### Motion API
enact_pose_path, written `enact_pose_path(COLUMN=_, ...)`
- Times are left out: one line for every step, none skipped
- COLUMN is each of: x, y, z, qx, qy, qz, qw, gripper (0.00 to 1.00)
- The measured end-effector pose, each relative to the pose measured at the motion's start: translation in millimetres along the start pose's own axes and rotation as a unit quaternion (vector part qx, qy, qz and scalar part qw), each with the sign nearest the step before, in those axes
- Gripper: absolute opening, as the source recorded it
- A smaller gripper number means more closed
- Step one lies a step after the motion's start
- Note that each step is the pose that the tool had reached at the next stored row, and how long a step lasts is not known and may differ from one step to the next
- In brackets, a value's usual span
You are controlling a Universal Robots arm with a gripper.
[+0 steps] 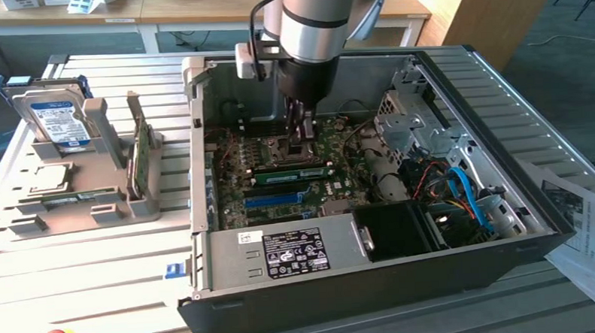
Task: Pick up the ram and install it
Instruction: 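Press down the ram until it locks into place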
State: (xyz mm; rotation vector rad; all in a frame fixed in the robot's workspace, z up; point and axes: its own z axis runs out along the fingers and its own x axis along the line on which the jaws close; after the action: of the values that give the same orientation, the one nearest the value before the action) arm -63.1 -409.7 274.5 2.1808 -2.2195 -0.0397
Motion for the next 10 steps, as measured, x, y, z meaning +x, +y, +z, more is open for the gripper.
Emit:
enact_pose_path(x=0.0, y=0.1, z=-2.1, qx=0.0000, qy=0.0000, qz=0.000, qw=1.0000, gripper=0.10)
enact_pose_path(x=0.0, y=0.1, z=-4.5, qx=0.0000, qy=0.0000, qz=0.000, qw=1.0000, gripper=0.10)
enact_pose_path(x=0.0, y=0.2, z=-6.4, qx=0.0000, qy=0.0000, qz=0.000, qw=1.0000, gripper=0.10)
enact_pose_path(x=0.0, y=0.3, z=-8.6, qx=0.0000, qy=0.0000, qz=0.000, qw=1.0000, gripper=0.10)
enact_pose_path(x=0.0, y=0.4, z=-10.8, qx=0.0000, qy=0.0000, qz=0.000, qw=1.0000, gripper=0.10)
enact_pose_path(x=0.0, y=0.5, z=-13.1, qx=0.0000, qy=0.0000, qz=0.000, qw=1.0000, gripper=0.10)
enact_pose_path(x=0.0, y=0.5, z=-15.3, qx=0.0000, qy=0.0000, qz=0.000, qw=1.0000, gripper=0.10)
enact_pose_path(x=0.0, y=0.7, z=-17.8, qx=0.0000, qy=0.0000, qz=0.000, qw=1.0000, gripper=0.10)
enact_pose_path(x=0.1, y=0.7, z=-20.0, qx=0.0000, qy=0.0000, qz=0.000, qw=1.0000, gripper=0.10)
enact_pose_path(x=0.1, y=0.8, z=-22.1, qx=0.0000, qy=0.0000, qz=0.000, qw=1.0000, gripper=0.10)
